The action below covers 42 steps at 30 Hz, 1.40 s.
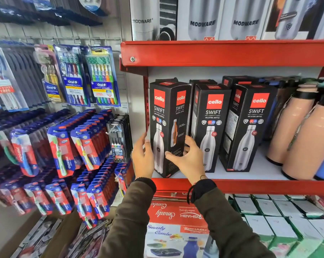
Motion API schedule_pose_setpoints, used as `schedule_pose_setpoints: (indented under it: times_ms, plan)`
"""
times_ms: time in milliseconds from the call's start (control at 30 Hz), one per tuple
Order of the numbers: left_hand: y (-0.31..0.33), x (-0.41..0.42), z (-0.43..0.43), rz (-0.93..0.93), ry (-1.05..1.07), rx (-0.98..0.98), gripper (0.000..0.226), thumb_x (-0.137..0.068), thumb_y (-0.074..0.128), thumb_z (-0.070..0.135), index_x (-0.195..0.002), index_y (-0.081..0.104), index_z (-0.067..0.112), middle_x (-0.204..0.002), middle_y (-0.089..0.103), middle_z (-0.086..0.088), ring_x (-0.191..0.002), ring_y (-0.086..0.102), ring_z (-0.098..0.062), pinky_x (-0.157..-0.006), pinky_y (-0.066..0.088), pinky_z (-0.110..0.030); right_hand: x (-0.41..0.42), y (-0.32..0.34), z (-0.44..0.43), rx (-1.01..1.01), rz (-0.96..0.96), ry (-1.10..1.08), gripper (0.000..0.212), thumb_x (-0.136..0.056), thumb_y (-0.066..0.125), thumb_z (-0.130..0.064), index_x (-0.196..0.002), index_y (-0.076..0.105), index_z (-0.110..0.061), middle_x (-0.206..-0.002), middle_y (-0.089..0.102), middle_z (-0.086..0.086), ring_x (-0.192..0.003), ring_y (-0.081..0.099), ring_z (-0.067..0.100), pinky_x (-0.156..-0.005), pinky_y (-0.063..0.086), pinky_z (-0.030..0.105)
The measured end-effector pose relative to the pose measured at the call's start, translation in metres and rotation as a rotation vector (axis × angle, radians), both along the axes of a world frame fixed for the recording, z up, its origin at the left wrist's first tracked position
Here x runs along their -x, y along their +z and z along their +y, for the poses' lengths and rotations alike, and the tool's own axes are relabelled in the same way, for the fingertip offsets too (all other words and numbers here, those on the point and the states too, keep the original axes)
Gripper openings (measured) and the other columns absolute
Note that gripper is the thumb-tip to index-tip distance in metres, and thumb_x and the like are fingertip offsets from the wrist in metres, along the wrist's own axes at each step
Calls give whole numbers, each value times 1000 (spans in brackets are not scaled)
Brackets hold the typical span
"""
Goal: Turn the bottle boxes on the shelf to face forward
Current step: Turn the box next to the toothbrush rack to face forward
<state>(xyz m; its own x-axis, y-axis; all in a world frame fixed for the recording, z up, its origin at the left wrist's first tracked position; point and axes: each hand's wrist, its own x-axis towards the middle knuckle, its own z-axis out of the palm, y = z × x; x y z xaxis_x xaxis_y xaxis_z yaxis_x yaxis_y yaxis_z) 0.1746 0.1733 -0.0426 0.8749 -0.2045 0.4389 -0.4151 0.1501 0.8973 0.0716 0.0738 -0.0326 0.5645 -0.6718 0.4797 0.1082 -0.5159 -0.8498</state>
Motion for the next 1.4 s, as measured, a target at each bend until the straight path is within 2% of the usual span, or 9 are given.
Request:
schedule_pose_setpoints:
  times_ms: [100,200,300,433,600,833,1000,1133,1400]
  plan:
    - [3,-12,-3,67,-146,-127,40,-108,37,19,-144,52,10,-147,57,-8,-139,50,-22,-121,35,-40,-2,3,-1,14,20,52,67,-65,81,-37,-108,45,-73,-105,53,-55,-101,51,-27,-78,37,-6]
    - [2,-12,-3,95,-191,-111,41,-109,36,19,-146,50,10,-148,55,-7,-139,49,-21,-121,34,-41,-8,-2,-8,-23,45,121,82,-75,77,-29,-143,37,-51,-135,52,-35,-122,47,-16,-105,36,8]
    - [-4,-7,-2,74,-165,-94,36,-109,37,20,-140,54,14,-137,61,8,-127,54,-3,-111,38,-22,-11,-5,-13,-28,107,162,84,-85,71,-22,-156,25,-28,-154,43,-7,-140,41,7,-118,35,36]
    - [-10,-4,-3,59,-116,-87,33,-108,38,18,-137,55,15,-121,61,18,-106,54,20,-88,35,4,-10,-4,-15,42,142,168,74,-92,63,-19,-155,26,-25,-157,39,-4,-143,39,10,-118,36,41]
    - [-14,2,-6,-2,-92,-70,33,-107,37,10,-135,56,9,-125,66,-3,-113,59,-14,-86,40,0,-12,-3,-17,101,155,178,64,-96,52,-7,-154,31,-27,-148,49,-7,-136,48,11,-115,39,35]
    - [-12,3,-7,-17,-105,-68,34,-107,40,9,-138,54,8,-130,62,-1,-119,56,-10,-90,38,3,-13,-11,-17,128,165,126,63,-100,48,-7,-156,26,-26,-146,52,-1,-135,49,13,-114,35,28]
    - [-14,5,-4,6,-140,-61,35,-107,43,13,-140,54,11,-130,62,3,-115,57,0,-90,38,3,-20,-16,-16,32,120,89,47,-102,49,-24,-148,42,-27,-119,59,-17,-98,54,-22,-84,33,-6]
    - [-16,3,0,28,-161,-64,34,-106,45,16,-139,55,15,-128,62,6,-112,57,8,-90,40,1,-19,-20,-12,-19,74,76,42,-102,50,-29,-144,49,-25,-118,60,-17,-106,53,-8,-83,31,-8]
    - [-22,14,14,66,-205,-36,26,-103,53,30,-128,58,36,-122,65,26,-112,65,5,-105,53,-41,-4,-25,-6,-95,35,87,42,-101,54,-29,-142,52,-23,-112,55,-35,-97,50,-33,-82,34,-7]
